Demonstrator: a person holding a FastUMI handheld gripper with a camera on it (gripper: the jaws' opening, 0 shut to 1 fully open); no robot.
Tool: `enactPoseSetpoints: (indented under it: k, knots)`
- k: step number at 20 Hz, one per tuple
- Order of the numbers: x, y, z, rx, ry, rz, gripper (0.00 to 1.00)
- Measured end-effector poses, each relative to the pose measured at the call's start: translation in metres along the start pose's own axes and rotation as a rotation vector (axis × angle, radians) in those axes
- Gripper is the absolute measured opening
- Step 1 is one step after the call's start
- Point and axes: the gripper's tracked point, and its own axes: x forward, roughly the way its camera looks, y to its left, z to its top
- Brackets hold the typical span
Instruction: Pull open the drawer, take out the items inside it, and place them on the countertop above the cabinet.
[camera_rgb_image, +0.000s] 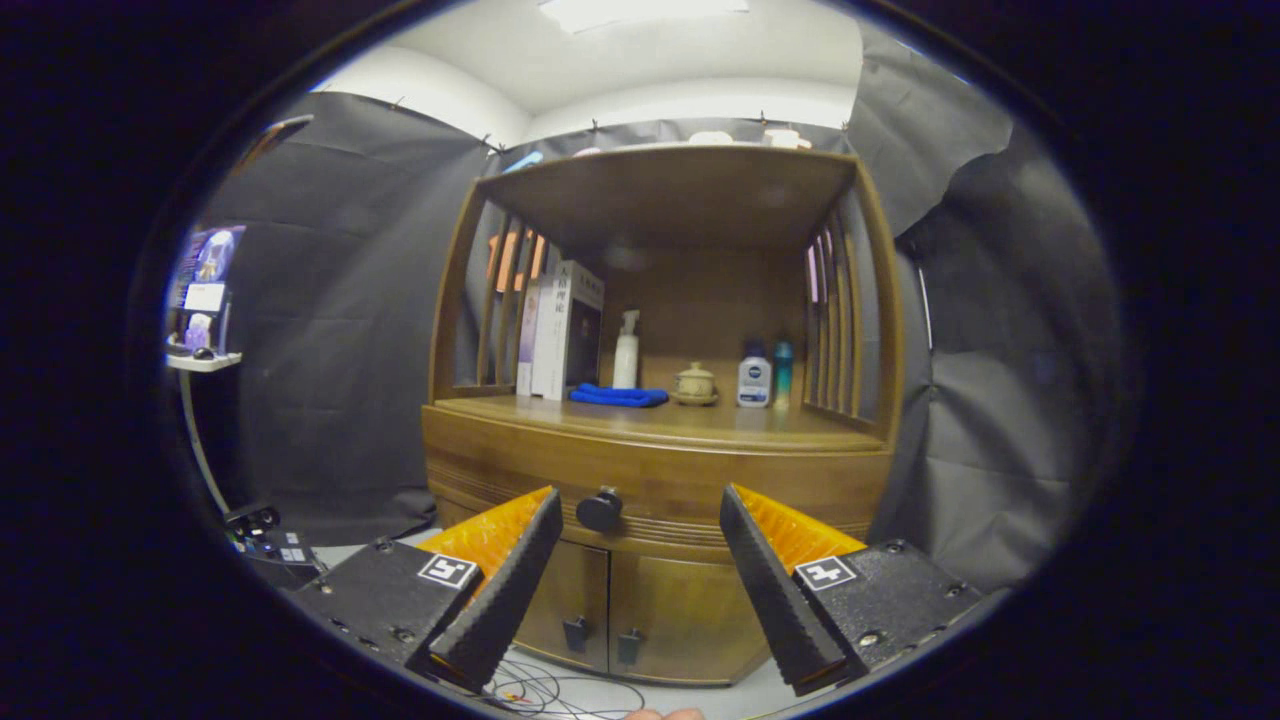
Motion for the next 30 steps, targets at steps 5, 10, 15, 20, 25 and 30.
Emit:
enactPoseSetpoints:
  k: [5, 10, 15, 20, 25, 30]
  knots:
    - [0.063, 0.019, -0.03, -0.022, 0.07, -0.011, 1.0]
    - [0.098, 0.016, -0.055, -0.004, 0.136, -0.07, 1.0]
    - [0.111, 0.029, -0.068, -0.008, 0.195, -0.072, 0.99]
    - [0.118, 0.031, -0.073, -0.021, 0.228, -0.129, 0.8]
    - [0.118, 0.028, -0.071, 0.117, 0.249, -0.154, 0.48]
    - [0.117, 0.027, -0.071, 0.087, 0.247, -0.145, 0.39]
